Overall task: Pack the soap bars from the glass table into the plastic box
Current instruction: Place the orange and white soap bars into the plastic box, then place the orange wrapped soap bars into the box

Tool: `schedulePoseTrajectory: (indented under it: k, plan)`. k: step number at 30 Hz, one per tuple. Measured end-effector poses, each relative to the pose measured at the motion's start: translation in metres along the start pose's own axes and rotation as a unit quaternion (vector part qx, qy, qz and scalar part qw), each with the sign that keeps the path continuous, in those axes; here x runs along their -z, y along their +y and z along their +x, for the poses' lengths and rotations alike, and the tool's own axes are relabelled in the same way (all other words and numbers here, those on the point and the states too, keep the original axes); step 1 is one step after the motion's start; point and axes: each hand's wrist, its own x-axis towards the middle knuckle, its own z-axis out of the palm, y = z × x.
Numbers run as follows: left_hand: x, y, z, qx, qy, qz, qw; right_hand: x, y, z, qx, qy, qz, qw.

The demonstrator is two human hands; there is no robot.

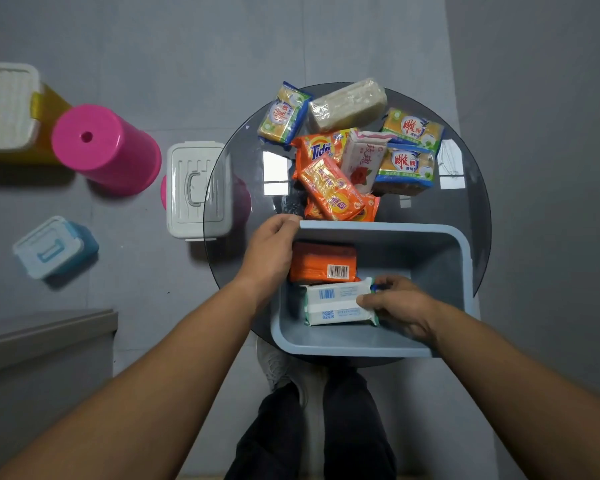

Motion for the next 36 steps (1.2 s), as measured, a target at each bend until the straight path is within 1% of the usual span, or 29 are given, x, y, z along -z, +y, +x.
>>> schedulePoseTrajectory:
  k: [4, 7, 10, 12, 14, 16, 17, 19, 21, 23, 24, 25, 27, 29, 30, 33, 36]
  plan:
    - [0.001, -0.002, 0.001, 0.004, -0.007, 0.002, 1.000, -0.003, 0.005, 0.004, 0.013, -0.009, 0.002, 1.000]
    - [0.000, -0.006, 0.001, -0.013, 0.001, 0.013, 1.000, -0.011, 0.006, 0.006, 0.014, -0.022, -0.006, 1.000]
    - [-0.002, -0.009, 0.001, -0.025, 0.008, 0.029, 0.999, -0.019, 0.009, 0.007, 0.025, -0.041, -0.036, 0.998]
    - [-0.001, -0.009, 0.002, -0.025, 0.008, 0.039, 0.999, -0.020, 0.007, 0.004, 0.029, -0.040, -0.059, 0.997]
    - [0.000, -0.007, 0.002, -0.022, 0.007, 0.053, 0.998, -0.020, -0.004, -0.009, 0.046, -0.029, -0.129, 0.990]
    - [0.003, -0.005, 0.005, -0.023, 0.005, 0.064, 0.998, -0.019, -0.016, -0.026, 0.086, 0.010, -0.258, 0.962]
    - [0.004, -0.002, 0.007, -0.024, 0.000, 0.068, 0.997, -0.018, -0.022, -0.038, 0.107, 0.026, -0.306, 0.946]
    - [0.006, 0.006, 0.011, -0.026, -0.007, 0.087, 0.996, -0.014, -0.039, -0.066, 0.148, 0.025, -0.341, 0.928]
    - [0.007, 0.015, 0.018, -0.025, -0.001, 0.114, 0.993, -0.006, -0.058, -0.092, 0.195, -0.029, -0.321, 0.926]
    - [0.004, 0.027, 0.029, -0.017, 0.006, 0.120, 0.993, 0.002, -0.083, -0.109, 0.244, -0.075, -0.256, 0.932]
    - [0.002, 0.034, 0.036, -0.011, 0.008, 0.116, 0.993, 0.006, -0.097, -0.111, 0.268, -0.070, -0.228, 0.933]
    - [-0.001, 0.040, 0.042, -0.008, 0.007, 0.119, 0.993, 0.010, -0.111, -0.109, 0.289, -0.046, -0.211, 0.933]
    - [-0.008, 0.049, 0.055, -0.007, 0.006, 0.133, 0.991, 0.016, -0.137, -0.093, 0.311, 0.034, -0.207, 0.927]
    - [-0.017, 0.055, 0.067, 0.001, 0.002, 0.105, 0.994, 0.019, -0.156, -0.068, 0.304, 0.086, -0.224, 0.922]
    - [-0.021, 0.057, 0.073, 0.010, -0.004, 0.090, 0.996, 0.019, -0.163, -0.055, 0.290, 0.090, -0.239, 0.922]
    - [-0.031, 0.061, 0.094, 0.032, -0.022, 0.108, 0.993, 0.016, -0.172, -0.020, 0.246, 0.064, -0.269, 0.929]
    - [-0.035, 0.062, 0.107, 0.053, -0.018, 0.154, 0.987, 0.011, -0.174, 0.000, 0.235, 0.049, -0.263, 0.935]
